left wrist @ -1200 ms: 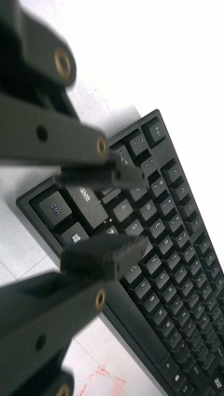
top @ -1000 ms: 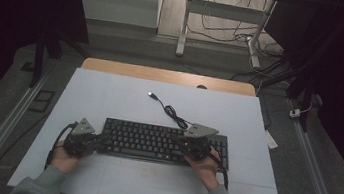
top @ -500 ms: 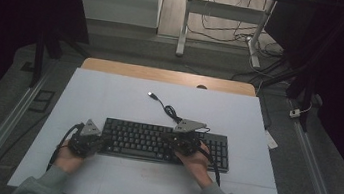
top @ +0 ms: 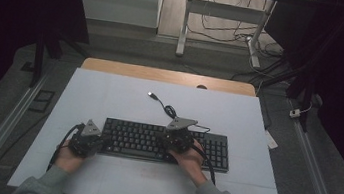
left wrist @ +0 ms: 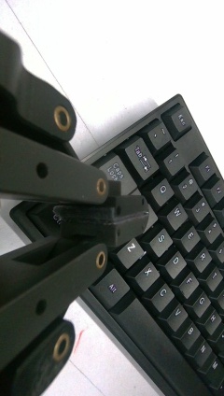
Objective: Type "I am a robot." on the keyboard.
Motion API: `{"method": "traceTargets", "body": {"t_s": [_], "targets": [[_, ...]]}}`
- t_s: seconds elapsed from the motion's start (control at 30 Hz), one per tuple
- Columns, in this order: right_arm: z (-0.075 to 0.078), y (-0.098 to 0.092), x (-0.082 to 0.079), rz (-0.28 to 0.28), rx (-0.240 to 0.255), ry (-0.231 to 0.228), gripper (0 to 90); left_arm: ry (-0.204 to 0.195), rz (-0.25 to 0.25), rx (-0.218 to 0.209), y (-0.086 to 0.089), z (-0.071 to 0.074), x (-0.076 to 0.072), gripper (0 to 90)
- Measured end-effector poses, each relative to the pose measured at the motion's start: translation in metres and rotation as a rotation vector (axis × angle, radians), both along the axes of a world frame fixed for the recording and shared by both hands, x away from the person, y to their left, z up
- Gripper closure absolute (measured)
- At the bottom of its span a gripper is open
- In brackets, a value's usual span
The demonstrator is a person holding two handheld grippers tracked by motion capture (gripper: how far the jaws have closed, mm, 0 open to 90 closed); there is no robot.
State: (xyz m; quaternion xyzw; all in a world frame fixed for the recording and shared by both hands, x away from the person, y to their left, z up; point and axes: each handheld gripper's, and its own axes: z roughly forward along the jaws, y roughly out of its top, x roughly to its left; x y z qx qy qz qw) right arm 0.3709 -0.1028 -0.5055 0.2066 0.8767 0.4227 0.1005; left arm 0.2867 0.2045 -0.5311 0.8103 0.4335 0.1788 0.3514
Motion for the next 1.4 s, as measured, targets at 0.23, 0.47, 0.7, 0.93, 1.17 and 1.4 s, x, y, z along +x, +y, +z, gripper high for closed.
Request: {"method": "traceTargets", "body": {"t_s": [0.23,0.47,0.7,0.93,1.17,1.4], "targets": [[-0.005,0.009,0.004,0.001,-0.024,0.012,89.2,0.001,-0.001,-0.001,0.0,0.0,0.0,88.6],[-0.009,0.015,0.007,-0.005,-0.033,0.012,89.3,0.005,-0.003,-0.001,0.0,-0.001,0.0,88.7],[-0.009,0.018,0.009,-0.008,-0.031,0.008,89.3,0.012,-0.003,0.006,0.0,-0.002,0.001,88.7],[-0.012,0.024,0.009,-0.008,-0.08,0.014,89.7,0.011,-0.001,0.009,0.0,-0.002,0.001,88.7],[-0.005,0.021,0.007,-0.007,-0.044,-0.018,89.7,0.004,0.0,0.001,0.0,-0.001,0.001,88.7],[0.004,0.01,0.006,-0.027,-0.012,-0.026,89.7,-0.021,0.011,-0.023,0.003,0.003,-0.001,88.7]]}}
